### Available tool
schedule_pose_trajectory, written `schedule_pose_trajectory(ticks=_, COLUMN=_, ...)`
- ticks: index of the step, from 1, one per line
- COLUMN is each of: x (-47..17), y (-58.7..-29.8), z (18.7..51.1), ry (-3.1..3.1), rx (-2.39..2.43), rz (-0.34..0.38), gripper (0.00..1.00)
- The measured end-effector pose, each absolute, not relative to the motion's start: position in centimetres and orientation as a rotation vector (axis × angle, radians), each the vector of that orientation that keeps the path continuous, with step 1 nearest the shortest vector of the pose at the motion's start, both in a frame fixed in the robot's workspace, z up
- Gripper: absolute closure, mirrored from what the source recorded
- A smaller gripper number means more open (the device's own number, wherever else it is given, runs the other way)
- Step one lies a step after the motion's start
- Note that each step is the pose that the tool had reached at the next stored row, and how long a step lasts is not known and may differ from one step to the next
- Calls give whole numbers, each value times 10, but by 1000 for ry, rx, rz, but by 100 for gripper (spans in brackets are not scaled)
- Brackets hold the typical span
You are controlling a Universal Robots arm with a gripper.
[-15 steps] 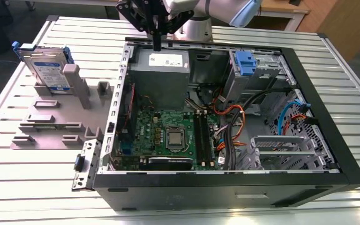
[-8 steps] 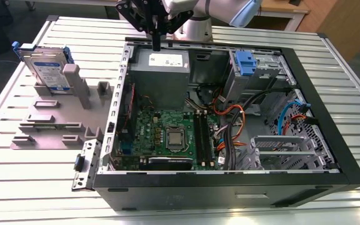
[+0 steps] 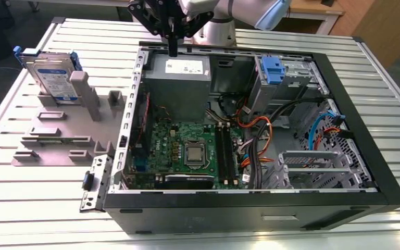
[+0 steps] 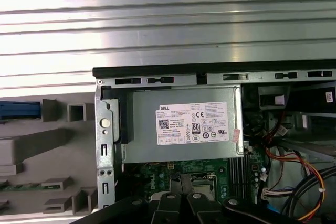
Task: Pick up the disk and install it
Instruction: 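Reach for the disk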
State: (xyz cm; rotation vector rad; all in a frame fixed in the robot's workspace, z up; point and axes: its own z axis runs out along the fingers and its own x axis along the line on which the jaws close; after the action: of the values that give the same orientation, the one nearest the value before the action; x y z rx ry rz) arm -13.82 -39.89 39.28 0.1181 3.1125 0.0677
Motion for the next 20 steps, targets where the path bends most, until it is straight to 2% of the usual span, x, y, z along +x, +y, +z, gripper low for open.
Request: schedule_pose_trajectory(ticks=20, x=-143, y=-399, z=392, ry=3113, rx=118, rz=68, gripper=89)
